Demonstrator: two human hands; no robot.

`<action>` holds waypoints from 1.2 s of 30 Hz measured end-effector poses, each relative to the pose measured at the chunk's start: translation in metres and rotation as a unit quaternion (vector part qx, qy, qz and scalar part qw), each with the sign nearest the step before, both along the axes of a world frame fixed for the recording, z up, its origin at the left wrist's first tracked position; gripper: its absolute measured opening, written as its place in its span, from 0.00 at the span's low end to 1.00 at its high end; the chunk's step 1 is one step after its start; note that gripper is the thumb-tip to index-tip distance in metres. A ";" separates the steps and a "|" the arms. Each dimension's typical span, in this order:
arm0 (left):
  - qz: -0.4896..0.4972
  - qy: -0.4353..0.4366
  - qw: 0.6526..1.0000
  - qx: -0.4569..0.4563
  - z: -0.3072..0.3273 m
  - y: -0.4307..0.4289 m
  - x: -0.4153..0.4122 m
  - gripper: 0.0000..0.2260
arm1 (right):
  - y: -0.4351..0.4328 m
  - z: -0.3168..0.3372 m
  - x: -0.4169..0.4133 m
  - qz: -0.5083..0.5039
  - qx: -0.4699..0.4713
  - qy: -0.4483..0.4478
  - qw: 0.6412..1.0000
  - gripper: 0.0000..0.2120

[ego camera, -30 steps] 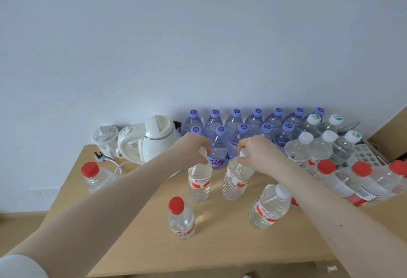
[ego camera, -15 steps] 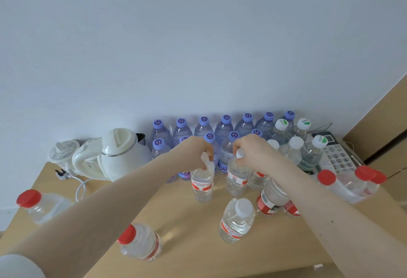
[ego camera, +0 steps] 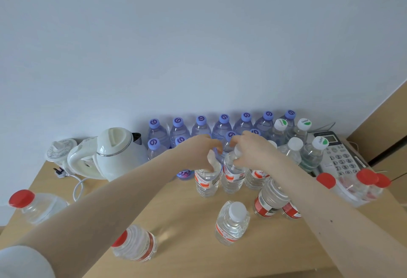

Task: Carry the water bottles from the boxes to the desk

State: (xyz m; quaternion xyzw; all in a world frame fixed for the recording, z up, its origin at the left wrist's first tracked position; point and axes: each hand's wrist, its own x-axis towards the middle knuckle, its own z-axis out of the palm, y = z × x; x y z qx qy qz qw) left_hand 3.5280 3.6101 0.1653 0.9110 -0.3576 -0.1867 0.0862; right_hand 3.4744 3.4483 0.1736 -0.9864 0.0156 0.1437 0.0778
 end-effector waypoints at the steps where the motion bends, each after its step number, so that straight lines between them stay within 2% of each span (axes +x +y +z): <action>1: 0.016 -0.009 1.000 -0.001 0.000 0.000 -0.001 0.18 | 0.001 0.001 0.001 -0.015 -0.001 0.005 1.000 0.21; 3: 0.038 -0.043 0.998 0.017 0.000 -0.002 -0.003 0.17 | 0.003 0.003 0.004 -0.028 -0.016 0.008 0.999 0.18; 6: 0.026 -0.068 0.997 0.027 0.005 -0.006 -0.004 0.09 | 0.005 0.006 0.004 -0.027 -0.009 0.001 1.000 0.11; 8: 0.001 -0.067 0.997 0.037 0.008 -0.005 -0.002 0.07 | 0.003 0.009 0.002 -0.018 0.001 0.002 1.000 0.11; 11: -0.049 -0.071 0.992 0.094 0.014 -0.008 0.000 0.09 | 0.001 0.015 -0.001 0.009 0.007 0.009 1.000 0.14; 15: -0.037 -0.007 0.986 0.162 0.015 -0.021 0.008 0.13 | 0.000 0.018 -0.001 0.024 0.017 0.010 1.000 0.19; 17: -0.047 -0.019 0.989 0.142 0.006 -0.020 0.013 0.14 | 0.000 0.018 0.000 0.028 0.009 0.014 0.999 0.20; 20: -0.078 -0.046 0.994 0.065 0.000 -0.012 0.010 0.12 | -0.002 0.020 0.000 0.018 0.004 0.020 1.000 0.19; 22: -0.047 -0.043 0.997 0.037 -0.001 -0.012 0.006 0.18 | -0.004 0.021 -0.001 0.010 0.010 0.018 1.000 0.19; 27: 0.003 -0.056 0.998 0.007 -0.005 -0.019 0.006 0.11 | -0.011 0.020 -0.003 0.003 0.021 0.005 1.000 0.17; 33: -0.010 -0.074 0.997 0.011 -0.003 -0.032 0.007 0.10 | -0.013 0.021 0.001 0.004 0.017 0.015 1.000 0.15; 36: -0.014 -0.086 0.995 0.047 -0.002 -0.038 0.009 0.07 | -0.014 0.020 0.004 0.002 0.016 0.019 1.000 0.14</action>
